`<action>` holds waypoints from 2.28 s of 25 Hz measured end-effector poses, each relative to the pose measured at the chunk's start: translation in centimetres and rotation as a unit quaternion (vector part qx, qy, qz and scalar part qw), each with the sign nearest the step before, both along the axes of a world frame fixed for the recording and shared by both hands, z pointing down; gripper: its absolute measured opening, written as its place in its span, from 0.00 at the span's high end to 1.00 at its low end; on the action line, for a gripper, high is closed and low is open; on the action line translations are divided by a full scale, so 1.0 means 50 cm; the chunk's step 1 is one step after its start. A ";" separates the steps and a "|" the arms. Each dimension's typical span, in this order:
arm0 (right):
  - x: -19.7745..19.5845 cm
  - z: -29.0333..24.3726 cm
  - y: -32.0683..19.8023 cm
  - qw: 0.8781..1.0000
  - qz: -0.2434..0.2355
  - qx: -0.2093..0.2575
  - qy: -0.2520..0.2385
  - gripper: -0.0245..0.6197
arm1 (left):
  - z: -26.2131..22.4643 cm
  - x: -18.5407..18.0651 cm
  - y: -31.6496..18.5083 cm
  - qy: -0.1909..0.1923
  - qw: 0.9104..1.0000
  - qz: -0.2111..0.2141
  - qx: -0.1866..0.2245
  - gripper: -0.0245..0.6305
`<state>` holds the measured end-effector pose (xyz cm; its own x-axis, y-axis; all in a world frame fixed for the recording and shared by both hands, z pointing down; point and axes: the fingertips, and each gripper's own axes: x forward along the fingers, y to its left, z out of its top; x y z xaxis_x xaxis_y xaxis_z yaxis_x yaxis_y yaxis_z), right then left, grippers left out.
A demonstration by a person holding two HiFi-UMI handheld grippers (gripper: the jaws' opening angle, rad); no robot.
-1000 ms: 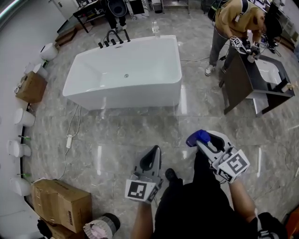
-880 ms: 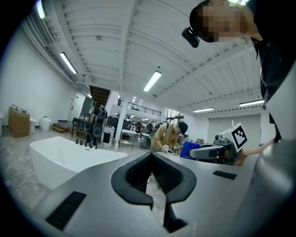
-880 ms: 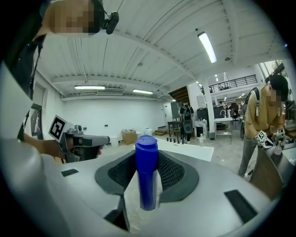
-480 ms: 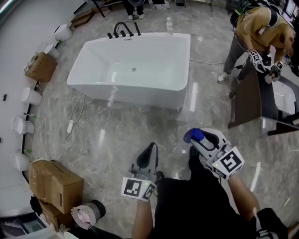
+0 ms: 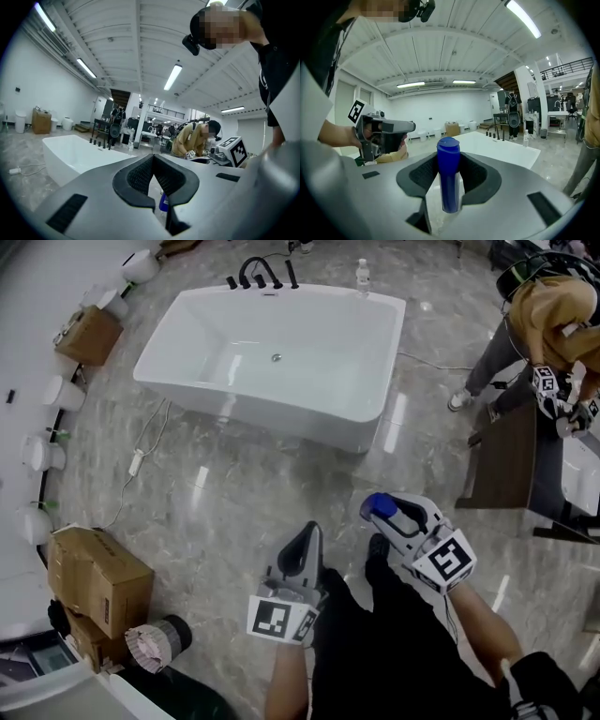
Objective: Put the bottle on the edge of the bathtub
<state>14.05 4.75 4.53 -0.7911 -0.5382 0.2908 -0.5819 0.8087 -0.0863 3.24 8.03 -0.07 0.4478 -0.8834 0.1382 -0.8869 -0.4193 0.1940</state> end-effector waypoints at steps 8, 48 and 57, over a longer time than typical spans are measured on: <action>-0.083 0.093 -0.086 0.999 -0.018 0.050 0.006 0.74 | 0.111 -0.087 -0.097 -0.013 1.000 0.011 -0.012 0.94; -0.237 1.434 -0.497 0.993 -0.056 0.105 0.026 0.74 | 1.455 -0.222 -0.457 -0.022 0.989 0.147 -0.004 0.94; -0.229 1.567 -0.561 0.994 -0.037 0.090 0.042 0.74 | 1.585 -0.230 -0.477 -0.033 0.988 0.153 -0.015 0.94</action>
<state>2.60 -23.28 82.90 -0.8076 -0.5282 0.2624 -0.5187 0.8478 0.1103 -8.25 -15.81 79.17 0.6823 -0.7035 0.1988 -0.7308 -0.6644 0.1566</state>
